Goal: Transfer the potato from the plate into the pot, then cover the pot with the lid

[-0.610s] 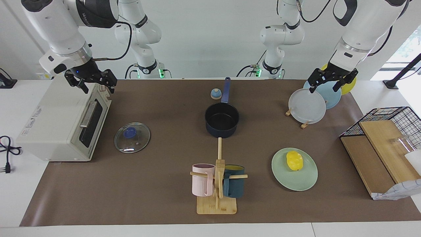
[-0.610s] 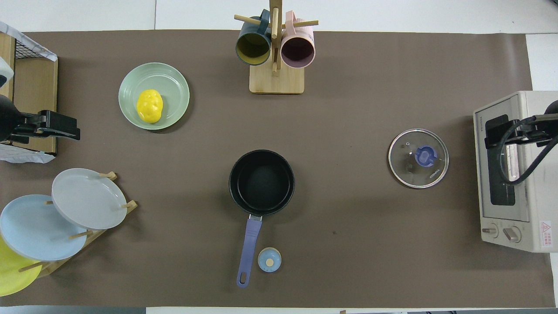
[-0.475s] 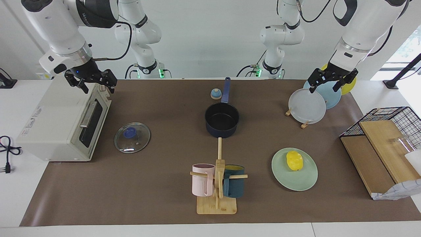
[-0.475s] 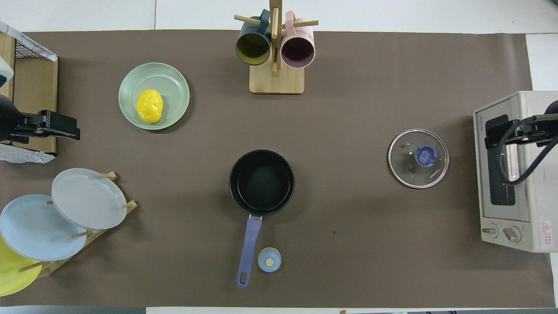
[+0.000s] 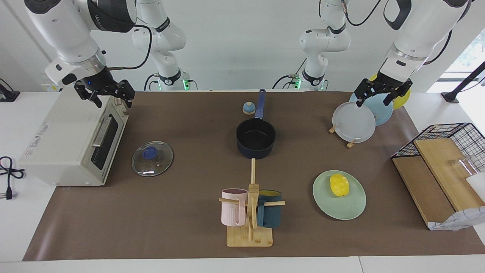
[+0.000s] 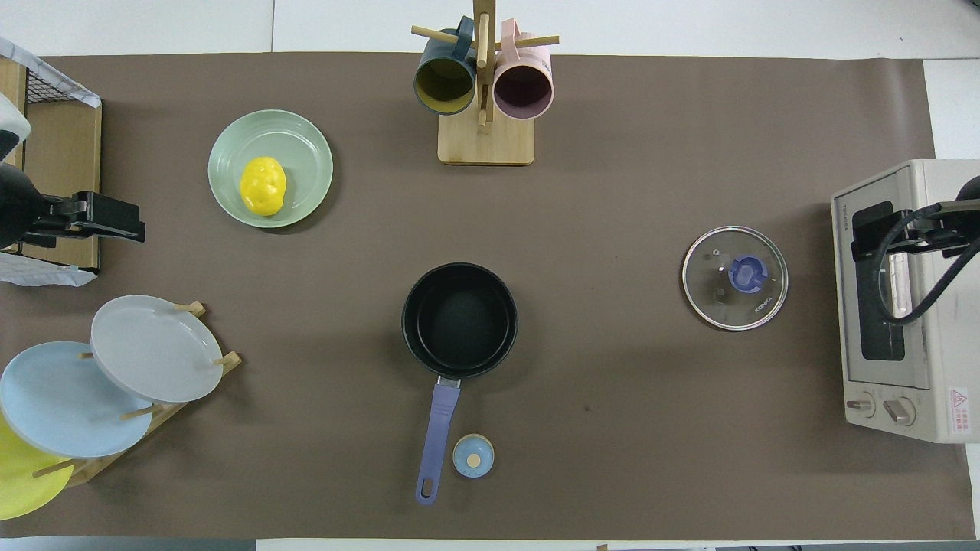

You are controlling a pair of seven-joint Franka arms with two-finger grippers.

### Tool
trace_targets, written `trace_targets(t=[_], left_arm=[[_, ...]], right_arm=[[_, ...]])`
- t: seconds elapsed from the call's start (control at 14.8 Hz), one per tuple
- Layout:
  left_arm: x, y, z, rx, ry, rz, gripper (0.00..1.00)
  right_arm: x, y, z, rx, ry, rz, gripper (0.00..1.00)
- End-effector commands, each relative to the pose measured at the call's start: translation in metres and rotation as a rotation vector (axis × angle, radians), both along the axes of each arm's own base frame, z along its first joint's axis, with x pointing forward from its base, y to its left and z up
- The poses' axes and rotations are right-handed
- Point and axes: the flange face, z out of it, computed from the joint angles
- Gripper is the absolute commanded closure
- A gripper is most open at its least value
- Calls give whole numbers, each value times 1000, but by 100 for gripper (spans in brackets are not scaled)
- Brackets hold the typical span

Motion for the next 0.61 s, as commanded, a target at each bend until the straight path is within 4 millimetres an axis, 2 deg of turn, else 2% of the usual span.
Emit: trace_targets(t=[0.0, 0.2, 0.27, 0.41, 0.54], left_arm=[[22, -7, -31, -24, 17, -9, 0], [74, -14, -97, -41, 73, -5, 0], [90, -15, -113, -52, 73, 0, 0], [118, -20, -150, -50, 62, -8, 0], [134, -21, -191, -35, 58, -32, 0]], right_arm=[[-3, 2, 4, 7, -11, -15, 0], [-4, 2, 3, 8, -4, -8, 0], [-7, 7, -2, 9, 2, 3, 0], [-10, 16, -21, 19, -53, 37, 0], [-15, 27, -52, 28, -81, 101, 0]])
